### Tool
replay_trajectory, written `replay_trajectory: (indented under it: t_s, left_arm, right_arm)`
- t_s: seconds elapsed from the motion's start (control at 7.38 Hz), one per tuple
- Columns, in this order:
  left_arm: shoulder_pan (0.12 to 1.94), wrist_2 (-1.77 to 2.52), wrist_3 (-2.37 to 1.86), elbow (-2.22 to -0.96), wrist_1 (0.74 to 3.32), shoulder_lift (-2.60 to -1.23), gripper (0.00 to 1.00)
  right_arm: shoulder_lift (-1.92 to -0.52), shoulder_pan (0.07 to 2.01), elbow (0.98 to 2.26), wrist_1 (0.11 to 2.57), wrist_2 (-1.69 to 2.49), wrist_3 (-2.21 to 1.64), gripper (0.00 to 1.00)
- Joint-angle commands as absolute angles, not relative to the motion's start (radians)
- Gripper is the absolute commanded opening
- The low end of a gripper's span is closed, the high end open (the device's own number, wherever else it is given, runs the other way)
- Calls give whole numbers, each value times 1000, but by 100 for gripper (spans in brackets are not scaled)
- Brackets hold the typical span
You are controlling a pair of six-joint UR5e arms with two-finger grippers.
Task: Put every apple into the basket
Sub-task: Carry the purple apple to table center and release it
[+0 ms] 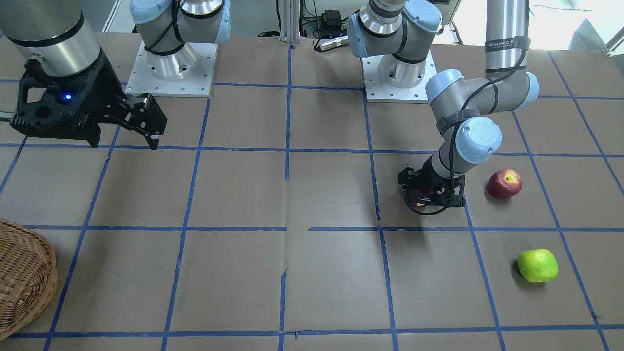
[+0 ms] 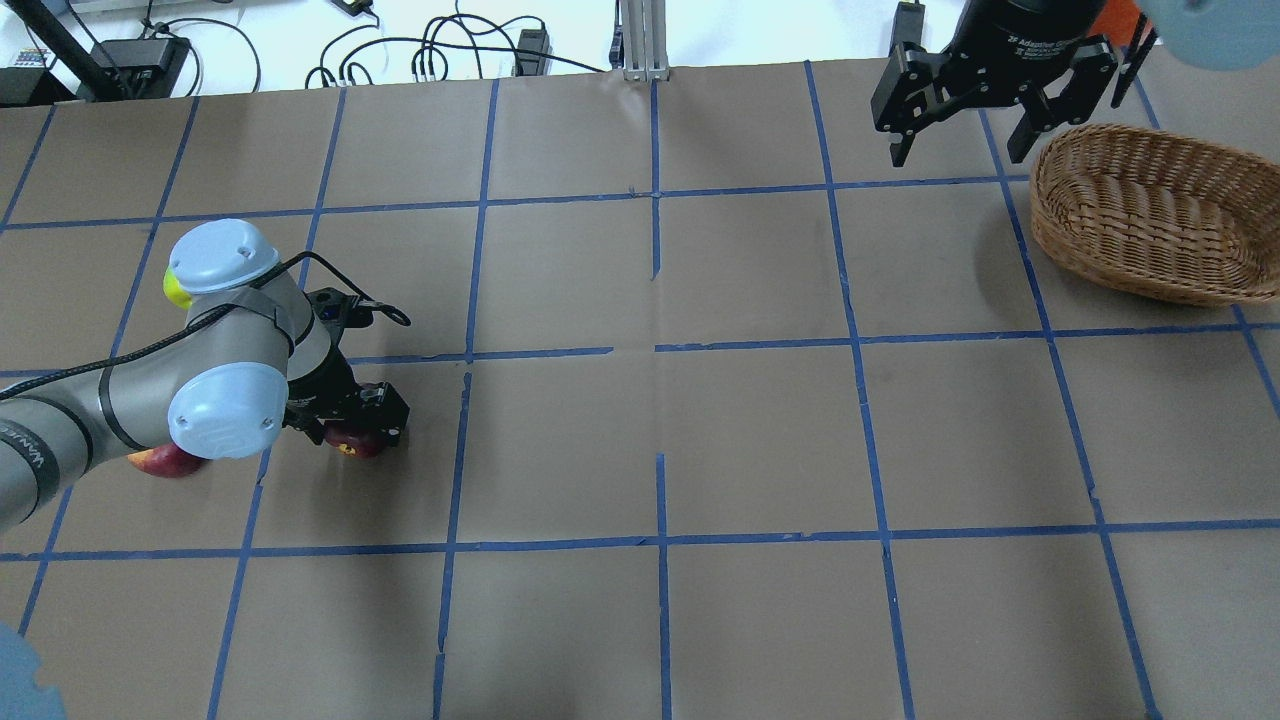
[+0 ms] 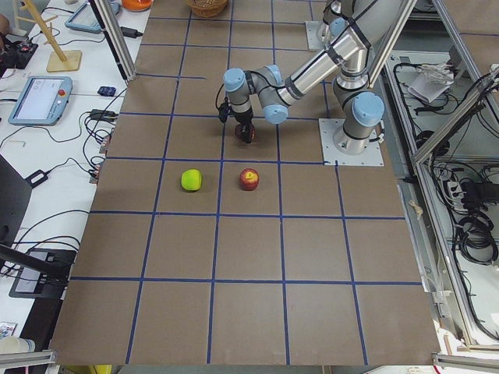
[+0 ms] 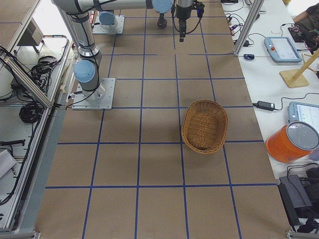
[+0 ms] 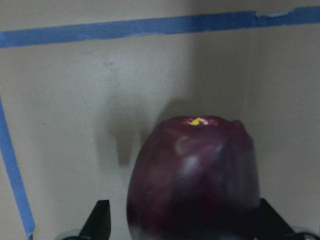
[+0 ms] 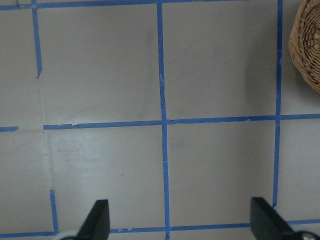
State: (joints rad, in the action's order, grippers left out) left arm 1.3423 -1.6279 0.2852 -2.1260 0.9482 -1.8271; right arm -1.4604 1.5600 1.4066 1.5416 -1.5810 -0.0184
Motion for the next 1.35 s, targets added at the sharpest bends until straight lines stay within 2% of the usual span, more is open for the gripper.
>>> replay_trajectory:
  t_s: [0.0, 0.14, 0.27, 0.41, 0.68, 0.81, 0.95, 1.08, 1.22]
  left_arm:
    - [1353, -1625, 273, -2118, 943, -1824, 30]
    - [1367, -1597, 226, -2109, 943, -1813, 19]
    - [1417, -1536, 110, -2042, 963, -1818, 19]
    - [1540, -1522, -55, -1952, 1004, -1838, 19]
    - [1769, -1461, -388, -1829, 986, -1922, 19]
    - [1851, -1425, -426, -1766, 971, -1968, 20]
    - [1905, -1401, -470, -1752, 960, -2006, 20]
    - [1925, -1401, -472, -1746, 930, -2034, 21]
    - [1925, -1404, -466, -1756, 901, -2054, 31]
  right_arm:
    - [-1460, 1560, 1407, 1542, -1582, -18, 100]
    - [-1460, 1560, 1407, 1542, -1582, -18, 100]
    - [-1460, 1560, 1407, 1542, -1582, -18, 100]
    - [-1460, 1560, 1407, 1542, -1582, -14, 100]
    - [-1460, 1560, 1407, 1542, -1582, -14, 100]
    - [-1460, 1560, 1408, 1542, -1582, -11, 100]
    - [-1459, 1560, 1408, 1542, -1582, -5, 100]
    - [-1459, 1560, 1413, 1542, -1583, 14, 100]
    - [-1457, 1559, 1416, 1542, -1585, 27, 100]
